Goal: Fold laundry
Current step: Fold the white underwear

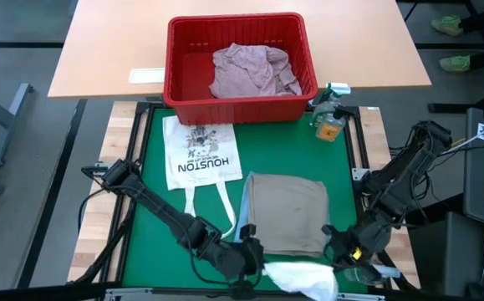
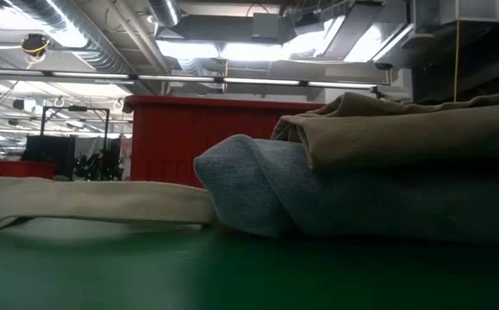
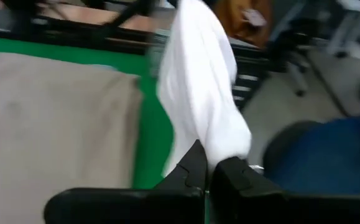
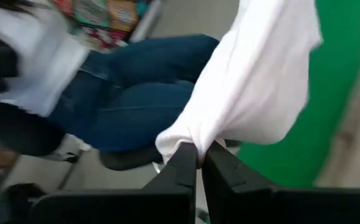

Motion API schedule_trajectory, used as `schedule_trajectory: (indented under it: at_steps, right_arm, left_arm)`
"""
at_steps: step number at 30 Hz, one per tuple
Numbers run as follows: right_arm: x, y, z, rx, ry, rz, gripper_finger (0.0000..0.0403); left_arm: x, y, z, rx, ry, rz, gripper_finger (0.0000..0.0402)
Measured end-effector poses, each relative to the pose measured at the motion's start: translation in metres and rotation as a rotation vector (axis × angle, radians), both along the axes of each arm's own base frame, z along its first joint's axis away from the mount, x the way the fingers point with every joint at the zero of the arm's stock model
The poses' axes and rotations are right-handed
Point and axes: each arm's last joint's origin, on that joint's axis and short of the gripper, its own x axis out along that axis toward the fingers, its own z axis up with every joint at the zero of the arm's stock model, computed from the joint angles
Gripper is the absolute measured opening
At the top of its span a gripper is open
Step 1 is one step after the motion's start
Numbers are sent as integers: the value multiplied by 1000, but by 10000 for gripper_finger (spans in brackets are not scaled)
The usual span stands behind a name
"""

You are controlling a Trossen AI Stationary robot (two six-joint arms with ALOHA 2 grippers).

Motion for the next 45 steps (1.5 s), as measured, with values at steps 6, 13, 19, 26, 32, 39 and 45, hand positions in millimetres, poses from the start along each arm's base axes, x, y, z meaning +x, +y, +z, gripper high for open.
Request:
schedule_trajectory:
  at_steps: [6, 13, 19, 26, 32, 39, 45]
  right_arm:
    - [9, -21, -14, -142, 111, -95, 13]
    - [17, -46, -25, -275, 210, -182, 13]
    - [27, -69, -29, -418, 182, -301, 12]
    - [37, -95, -32, -599, 139, -413, 16]
    - [44, -110, -32, -642, 136, -439, 16]
    - [45, -114, -32, -662, 128, -421, 17]
    - [45, -114, -32, -674, 119, -406, 64]
  left_arm:
    - [7, 7, -17, -32, 68, 133, 0]
    - [17, 5, -47, -76, 126, 244, 0]
    - [13, 17, -54, 23, 98, 496, 0]
    - [13, 41, -63, 42, 218, 589, 0]
    - [18, 61, -67, 57, 289, 607, 0]
    - [19, 75, -70, 67, 357, 615, 0]
    - [16, 82, -73, 111, 410, 630, 0]
